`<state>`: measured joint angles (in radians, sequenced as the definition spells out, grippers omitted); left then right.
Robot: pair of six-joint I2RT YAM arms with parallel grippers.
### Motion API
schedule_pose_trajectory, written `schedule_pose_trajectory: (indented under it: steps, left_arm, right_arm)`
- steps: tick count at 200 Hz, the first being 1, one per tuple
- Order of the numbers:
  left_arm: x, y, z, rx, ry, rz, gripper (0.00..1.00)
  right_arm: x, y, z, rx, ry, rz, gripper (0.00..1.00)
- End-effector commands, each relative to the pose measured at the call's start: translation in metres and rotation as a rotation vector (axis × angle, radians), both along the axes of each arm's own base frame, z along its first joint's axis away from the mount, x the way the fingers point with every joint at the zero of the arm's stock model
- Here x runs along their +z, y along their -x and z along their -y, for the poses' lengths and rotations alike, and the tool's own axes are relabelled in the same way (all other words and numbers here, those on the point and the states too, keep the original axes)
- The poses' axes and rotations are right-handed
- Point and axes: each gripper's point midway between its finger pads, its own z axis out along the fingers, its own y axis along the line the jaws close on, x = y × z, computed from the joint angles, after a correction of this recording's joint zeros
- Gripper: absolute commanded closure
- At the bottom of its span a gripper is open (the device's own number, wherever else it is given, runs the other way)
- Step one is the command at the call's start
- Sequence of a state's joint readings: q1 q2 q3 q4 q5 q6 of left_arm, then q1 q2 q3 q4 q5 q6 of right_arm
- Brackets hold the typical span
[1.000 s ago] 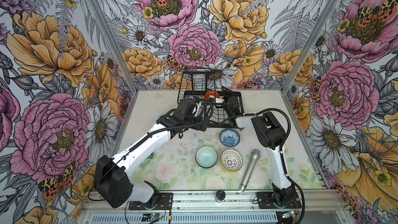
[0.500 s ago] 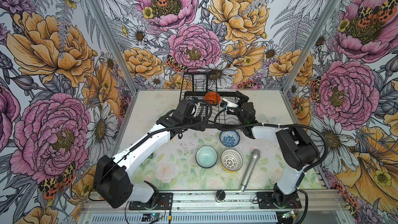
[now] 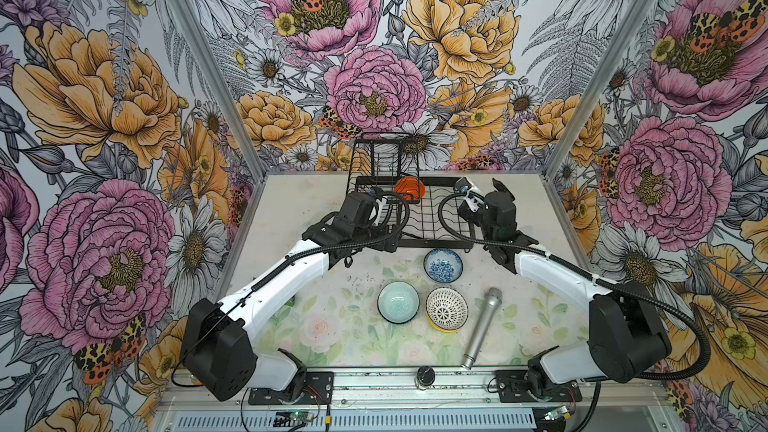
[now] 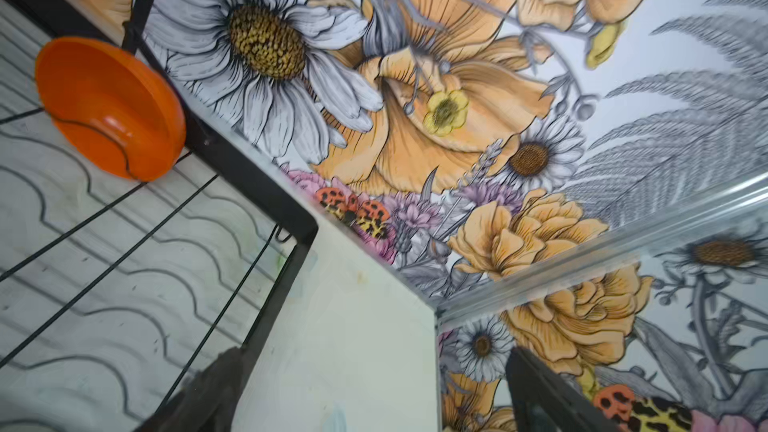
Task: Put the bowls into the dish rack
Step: 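Open the right gripper and withdraw it from the rack, then reach the left gripper to the blue-and-white floral bowl and grasp its rim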
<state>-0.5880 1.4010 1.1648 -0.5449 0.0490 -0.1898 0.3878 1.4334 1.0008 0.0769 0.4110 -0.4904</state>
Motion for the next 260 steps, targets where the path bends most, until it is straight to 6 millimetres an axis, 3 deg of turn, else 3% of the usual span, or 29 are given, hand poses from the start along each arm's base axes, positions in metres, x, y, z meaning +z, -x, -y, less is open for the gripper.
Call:
schedule_pose_trajectory:
  steps: [1, 54, 90, 155, 190, 224, 260]
  left_arm:
    - [-0.012, 0.0, 0.016, -0.061, 0.015, -0.017, 0.01]
    - [-0.021, 0.013, 0.03, -0.105, 0.007, -0.039, 0.01]
    - [-0.025, 0.014, 0.041, -0.121, 0.017, -0.063, 0.01]
    - [-0.026, 0.016, 0.053, -0.013, 0.022, -0.078, 0.01]
    - [-0.039, 0.024, 0.073, -0.008, 0.007, -0.105, 0.01]
    - [-0.053, 0.03, 0.086, -0.027, -0.016, -0.127, 0.01]
    - [-0.068, 0.031, 0.09, -0.049, -0.047, -0.143, 0.01]
  right_arm:
    - [0.022, 0.05, 0.008, -0.13, -0.292, -0.214, 0.01]
    - [0.024, 0.06, -0.01, -0.113, -0.439, -0.389, 0.01]
    - [0.018, 0.053, -0.018, -0.123, -0.493, -0.441, 0.01]
    - [0.001, 0.032, -0.009, -0.175, -0.537, -0.48, 0.01]
    - [-0.014, 0.027, -0.01, -0.168, -0.551, -0.512, 0.01]
    - [-0.016, 0.021, -0.023, -0.104, -0.592, -0.513, 0.01]
    - [-0.016, 0.016, -0.022, -0.108, -0.586, -0.503, 0.01]
